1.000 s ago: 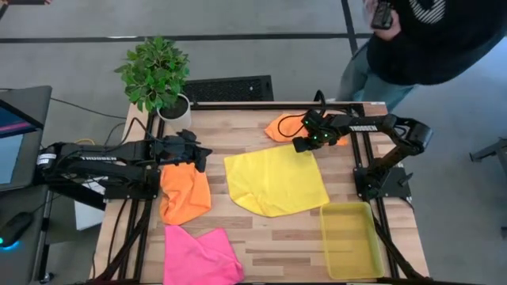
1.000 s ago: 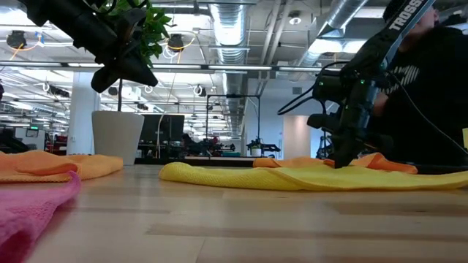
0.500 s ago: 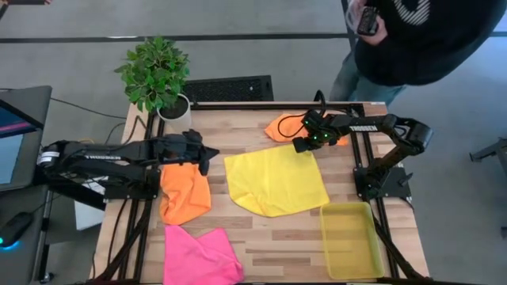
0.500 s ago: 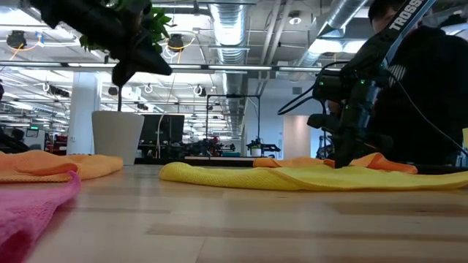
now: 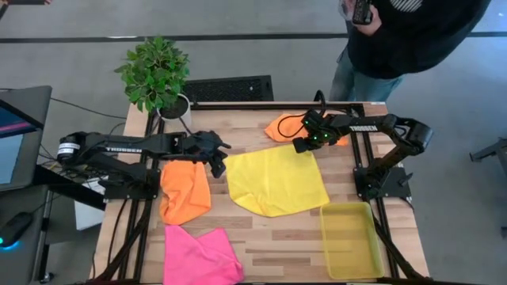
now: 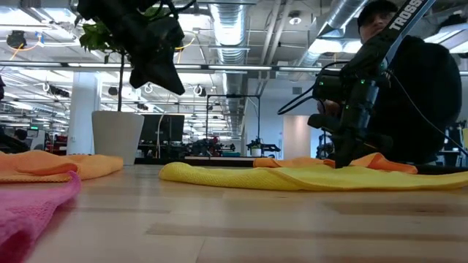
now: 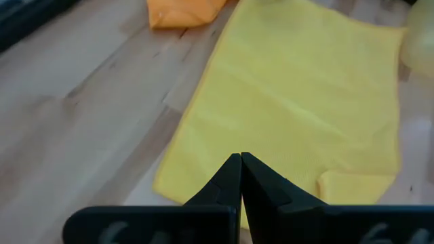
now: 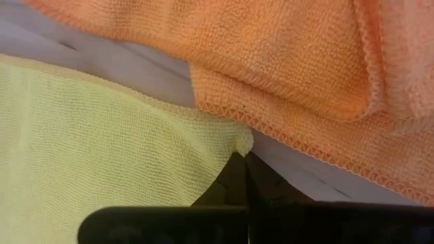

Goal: Fold microfiber towels
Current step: Fold the yellow cloth

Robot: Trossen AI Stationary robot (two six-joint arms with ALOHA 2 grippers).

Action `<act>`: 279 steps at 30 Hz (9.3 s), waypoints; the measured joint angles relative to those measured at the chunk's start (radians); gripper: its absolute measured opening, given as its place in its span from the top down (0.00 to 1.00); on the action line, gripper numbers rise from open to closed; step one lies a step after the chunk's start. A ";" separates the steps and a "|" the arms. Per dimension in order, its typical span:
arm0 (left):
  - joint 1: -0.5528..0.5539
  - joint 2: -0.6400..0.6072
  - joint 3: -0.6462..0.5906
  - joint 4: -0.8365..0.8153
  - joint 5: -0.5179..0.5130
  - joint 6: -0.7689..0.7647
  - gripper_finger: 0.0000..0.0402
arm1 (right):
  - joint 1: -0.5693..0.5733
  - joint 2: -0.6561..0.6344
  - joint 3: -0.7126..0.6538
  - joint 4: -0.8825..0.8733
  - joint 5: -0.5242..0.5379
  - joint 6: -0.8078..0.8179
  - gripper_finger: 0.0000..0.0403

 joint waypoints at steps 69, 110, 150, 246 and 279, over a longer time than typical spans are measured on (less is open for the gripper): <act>0.146 0.418 -0.007 0.078 -0.026 -0.355 0.64 | 0.001 0.000 0.000 0.001 -0.022 -0.025 0.99; 0.181 0.225 0.002 -0.013 -0.102 -0.314 1.00 | 0.020 -0.177 0.031 0.002 0.025 -0.044 0.99; -0.025 0.185 0.002 -0.006 0.096 -0.023 1.00 | 0.300 -0.289 0.032 -0.191 0.106 -0.305 1.00; 0.126 0.352 -0.005 0.095 0.238 -0.039 0.61 | 0.384 -0.287 0.169 -0.372 -0.107 -0.463 0.49; 0.109 0.431 0.115 0.069 0.506 -0.057 1.00 | 0.327 -0.304 0.169 -0.390 -0.100 -0.486 0.61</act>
